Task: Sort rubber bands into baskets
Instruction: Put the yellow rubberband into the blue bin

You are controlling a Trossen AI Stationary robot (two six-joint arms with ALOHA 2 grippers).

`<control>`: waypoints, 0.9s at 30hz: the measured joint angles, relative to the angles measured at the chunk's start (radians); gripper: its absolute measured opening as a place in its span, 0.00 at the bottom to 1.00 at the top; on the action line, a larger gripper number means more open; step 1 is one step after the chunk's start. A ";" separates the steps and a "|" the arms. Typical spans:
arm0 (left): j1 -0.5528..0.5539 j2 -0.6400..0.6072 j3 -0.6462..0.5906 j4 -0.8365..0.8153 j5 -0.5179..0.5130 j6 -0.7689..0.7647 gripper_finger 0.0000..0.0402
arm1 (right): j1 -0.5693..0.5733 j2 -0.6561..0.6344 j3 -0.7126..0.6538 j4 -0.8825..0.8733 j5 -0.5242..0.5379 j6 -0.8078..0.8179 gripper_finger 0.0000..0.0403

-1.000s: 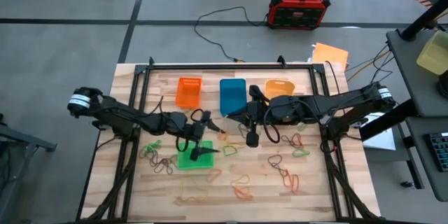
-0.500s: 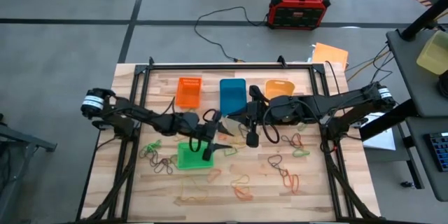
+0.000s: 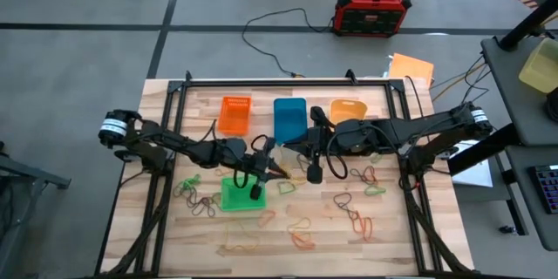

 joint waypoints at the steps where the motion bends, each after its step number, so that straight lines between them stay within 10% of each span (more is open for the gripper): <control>1: -0.015 -0.013 -0.004 0.000 0.044 0.027 0.00 | 0.000 0.000 0.000 -0.010 0.004 0.000 0.02; 13: -0.126 -0.269 -0.027 -0.527 0.115 0.063 0.00 | -0.002 -0.011 0.000 -0.074 0.454 -0.064 0.02; 27: -0.165 -0.301 -0.027 -0.577 -0.123 -0.028 0.00 | -0.002 -0.048 0.000 -0.080 0.473 -0.075 0.02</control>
